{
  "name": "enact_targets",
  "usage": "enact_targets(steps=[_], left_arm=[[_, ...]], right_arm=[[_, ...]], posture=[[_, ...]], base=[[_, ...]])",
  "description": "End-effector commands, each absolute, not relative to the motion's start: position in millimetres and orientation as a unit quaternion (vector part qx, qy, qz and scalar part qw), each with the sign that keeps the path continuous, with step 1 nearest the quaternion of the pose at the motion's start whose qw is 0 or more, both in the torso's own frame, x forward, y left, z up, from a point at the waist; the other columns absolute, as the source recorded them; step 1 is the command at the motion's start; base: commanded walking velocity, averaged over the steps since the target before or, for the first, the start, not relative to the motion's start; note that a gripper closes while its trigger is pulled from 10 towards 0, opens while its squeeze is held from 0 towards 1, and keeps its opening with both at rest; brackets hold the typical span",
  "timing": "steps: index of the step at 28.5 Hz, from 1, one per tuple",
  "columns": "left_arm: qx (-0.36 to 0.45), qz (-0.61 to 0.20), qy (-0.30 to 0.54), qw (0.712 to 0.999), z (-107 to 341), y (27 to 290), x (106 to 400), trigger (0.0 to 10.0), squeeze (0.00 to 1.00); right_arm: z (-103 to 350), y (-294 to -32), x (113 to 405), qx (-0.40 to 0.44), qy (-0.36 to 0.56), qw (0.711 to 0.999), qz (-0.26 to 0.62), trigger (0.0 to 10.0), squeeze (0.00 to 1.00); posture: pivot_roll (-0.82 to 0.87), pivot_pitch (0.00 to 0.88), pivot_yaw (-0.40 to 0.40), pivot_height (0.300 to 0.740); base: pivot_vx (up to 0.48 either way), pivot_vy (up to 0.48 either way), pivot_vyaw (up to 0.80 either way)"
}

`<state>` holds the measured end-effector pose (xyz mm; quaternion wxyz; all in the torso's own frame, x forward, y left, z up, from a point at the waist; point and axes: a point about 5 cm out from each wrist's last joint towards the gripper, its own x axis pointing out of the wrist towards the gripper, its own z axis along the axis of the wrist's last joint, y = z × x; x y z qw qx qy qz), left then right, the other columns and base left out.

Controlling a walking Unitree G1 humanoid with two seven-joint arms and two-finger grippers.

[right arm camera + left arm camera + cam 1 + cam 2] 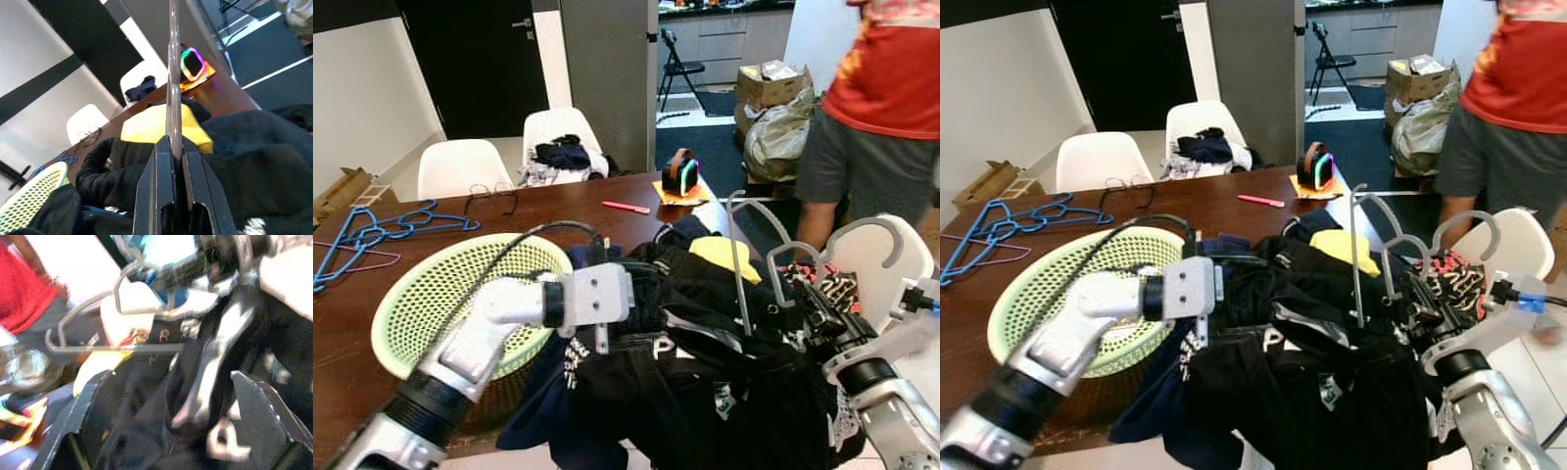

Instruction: Hang hanger

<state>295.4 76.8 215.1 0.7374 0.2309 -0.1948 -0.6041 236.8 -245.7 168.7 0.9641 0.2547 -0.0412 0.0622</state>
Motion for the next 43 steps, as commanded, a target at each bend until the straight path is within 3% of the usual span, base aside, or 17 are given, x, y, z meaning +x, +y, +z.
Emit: enact_targets(steps=[1,6,16,28,29,43], left_arm=[[0.196,-0.607,-0.186,0.748,216,81,299,10.0,0.00],[0.168,-0.614,-0.158,0.755,203,84,301,10.0,0.00],[0.203,-0.610,-0.115,0.757,171,97,309,10.0,0.00],[0.247,-0.590,-0.112,0.760,165,99,318,10.0,0.00],[0.252,-0.584,-0.116,0.763,165,99,320,0.0,0.00],[0.238,-0.578,-0.144,0.768,170,95,325,0.0,0.00]], right_arm=[[173,-245,235,0.253,-0.042,0.964,0.067,10.0,0.00],[175,-245,232,0.251,-0.041,0.965,0.067,10.0,0.00],[178,-248,226,0.245,-0.035,0.967,0.066,10.0,0.00],[180,-249,224,0.242,-0.031,0.968,0.062,10.0,0.00],[180,-250,223,0.241,-0.031,0.968,0.061,10.0,0.00],[182,-250,219,0.234,-0.030,0.970,0.056,10.0,0.00]], posture=[[-0.16,0.000,0.031,0.740],[-0.16,0.000,0.028,0.740],[-0.18,0.000,0.025,0.740],[-0.20,0.000,0.031,0.740],[-0.21,0.000,0.034,0.740],[-0.22,0.000,0.040,0.740]], base=[[0.000,0.000,0.00],[0.000,0.000,0.00],[0.000,0.000,0.00],[0.000,0.000,0.00],[0.000,0.000,0.00],[0.000,0.000,0.00]])
